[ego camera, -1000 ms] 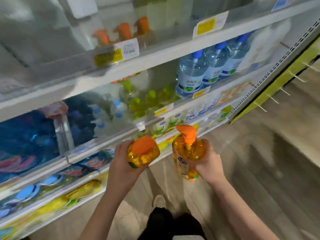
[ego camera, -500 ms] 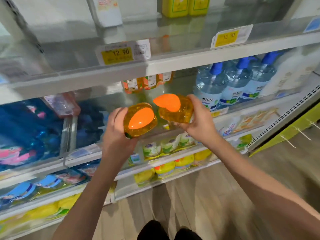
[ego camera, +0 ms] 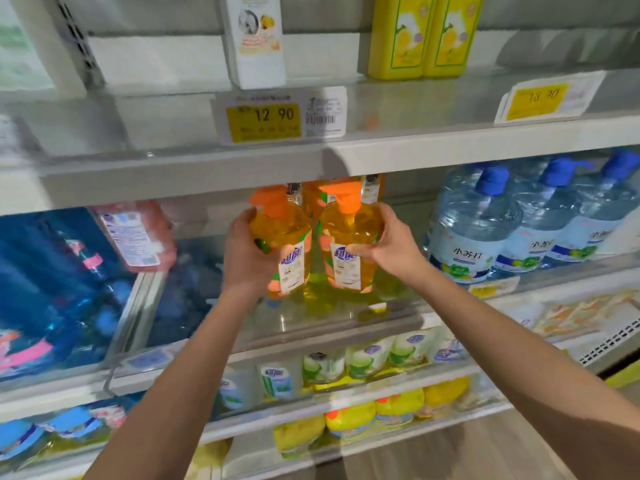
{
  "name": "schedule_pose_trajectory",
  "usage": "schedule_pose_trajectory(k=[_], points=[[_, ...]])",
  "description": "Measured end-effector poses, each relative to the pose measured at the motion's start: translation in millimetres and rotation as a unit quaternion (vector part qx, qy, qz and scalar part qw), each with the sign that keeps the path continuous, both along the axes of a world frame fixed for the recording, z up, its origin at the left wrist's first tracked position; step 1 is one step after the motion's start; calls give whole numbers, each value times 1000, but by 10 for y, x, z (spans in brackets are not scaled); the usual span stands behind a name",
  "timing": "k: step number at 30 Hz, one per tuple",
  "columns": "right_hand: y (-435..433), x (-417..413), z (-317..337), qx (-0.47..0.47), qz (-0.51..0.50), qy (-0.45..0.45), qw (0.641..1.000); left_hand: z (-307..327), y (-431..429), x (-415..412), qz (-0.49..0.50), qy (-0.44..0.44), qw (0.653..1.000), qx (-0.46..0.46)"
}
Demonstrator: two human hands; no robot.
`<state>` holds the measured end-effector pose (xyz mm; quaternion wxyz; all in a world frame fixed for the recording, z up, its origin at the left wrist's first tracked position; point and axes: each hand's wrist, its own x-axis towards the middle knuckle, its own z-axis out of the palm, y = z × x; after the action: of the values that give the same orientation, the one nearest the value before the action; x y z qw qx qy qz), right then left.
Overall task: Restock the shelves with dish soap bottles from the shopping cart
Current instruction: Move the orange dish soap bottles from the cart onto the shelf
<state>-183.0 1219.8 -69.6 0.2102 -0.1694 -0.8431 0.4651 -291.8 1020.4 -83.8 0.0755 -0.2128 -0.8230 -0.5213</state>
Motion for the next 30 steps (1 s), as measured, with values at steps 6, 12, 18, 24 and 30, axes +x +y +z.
schedule_pose_trajectory(k=[6, 12, 18, 24, 30], points=[[440, -351, -64, -67, 52, -34, 996, 25, 131, -363, -52, -41, 998, 23], [622, -514, -26, -87, 129, -64, 986, -55, 316, -535, -99, -63, 993, 33], [267, -292, -544, 49, -48, -73, 995, -590, 387, -417, -23, -52, 996, -63], [230, -461, -746, 173, -127, -83, 973, -783, 465, -334, 37, -12, 993, -114], [411, -735, -827, 154, -124, -83, 977, -773, 594, -524, 5, 25, 993, -117]])
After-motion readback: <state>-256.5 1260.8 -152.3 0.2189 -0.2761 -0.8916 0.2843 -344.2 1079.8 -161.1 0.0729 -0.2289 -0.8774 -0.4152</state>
